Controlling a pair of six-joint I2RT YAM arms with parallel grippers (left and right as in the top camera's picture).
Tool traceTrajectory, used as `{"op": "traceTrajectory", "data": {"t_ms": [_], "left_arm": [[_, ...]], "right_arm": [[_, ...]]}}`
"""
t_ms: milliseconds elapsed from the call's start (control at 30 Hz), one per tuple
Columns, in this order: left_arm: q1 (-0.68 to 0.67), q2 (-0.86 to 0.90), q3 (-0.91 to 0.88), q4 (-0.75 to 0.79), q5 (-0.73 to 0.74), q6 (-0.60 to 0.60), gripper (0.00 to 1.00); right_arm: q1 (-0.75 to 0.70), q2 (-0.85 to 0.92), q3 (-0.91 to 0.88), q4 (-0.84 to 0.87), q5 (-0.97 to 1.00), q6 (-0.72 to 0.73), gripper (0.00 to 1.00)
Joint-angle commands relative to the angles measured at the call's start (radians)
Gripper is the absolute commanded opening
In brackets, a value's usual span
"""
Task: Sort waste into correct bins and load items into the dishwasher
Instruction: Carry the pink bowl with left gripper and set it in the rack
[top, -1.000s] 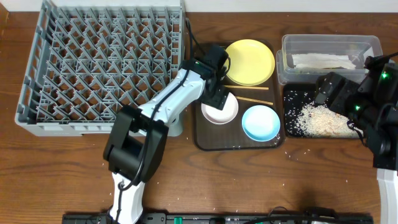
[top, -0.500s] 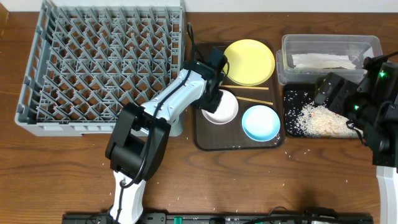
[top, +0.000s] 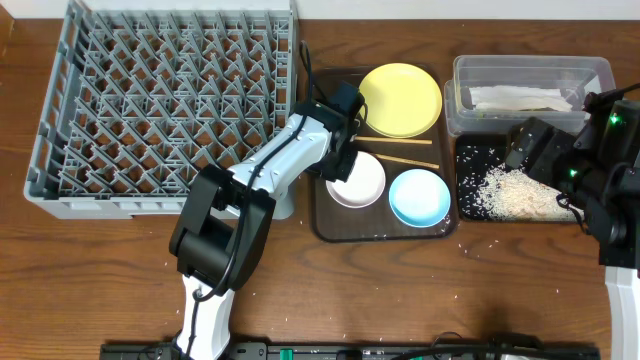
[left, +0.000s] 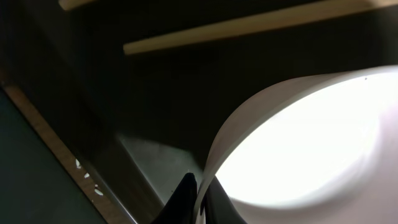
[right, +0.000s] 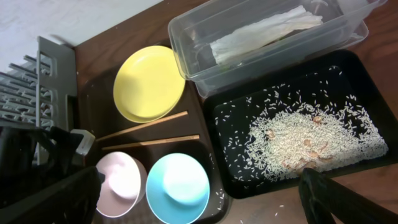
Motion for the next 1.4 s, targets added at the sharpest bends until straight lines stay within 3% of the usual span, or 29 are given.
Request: {"op": "traceTrajectory", "data": {"t_ms": [0,167,300,400,700,933,1033,1367], "left_arm": [[0.001,-0.024,0.006,-0.008,-0.011,-0.006,0.08],[0.001,-0.125,0.026,-0.022,-0.047,-0.005,0.08],[0.001,-0.246,0.026,-0.01,-0.196,-0.006,0.08],[0.002,-0.325,0.026,-0.006,-0.373,-0.009,0.07],[0.002,-0.372,0.006,0.038,-1.122,-0.057,0.07],[0.002,-0.333,-0.084,0.183,-1.431,-0.063,0.07],[0.002,-0.304,-0.122,0.235,-1.512,-0.062,0.07],[0.002,-0.174,-0.165,0.253,-1.582,-0.061,0.07]], "right_arm": [[-0.004,0.002,0.005,-0.004,0.002,0.01,0.99],[-0.004,0.002,0.005,-0.004,0.002,0.01,0.99],[-0.004,0.002,0.005,-0.004,0.002,0.01,0.99],[-0.004,0.002,0.005,-0.003,0.002,0.01,0.99],[-0.004,0.002,0.005,-0.004,0.002,0.01,0.99],[-0.004,0.002,0.005,-0.004,0.002,0.01,0.99],[-0.004,0.002,0.005,-0.003,0.002,0.01,0.99],[-0.004,0.002,0.005,-0.004,0.002,0.01,0.99]]}}
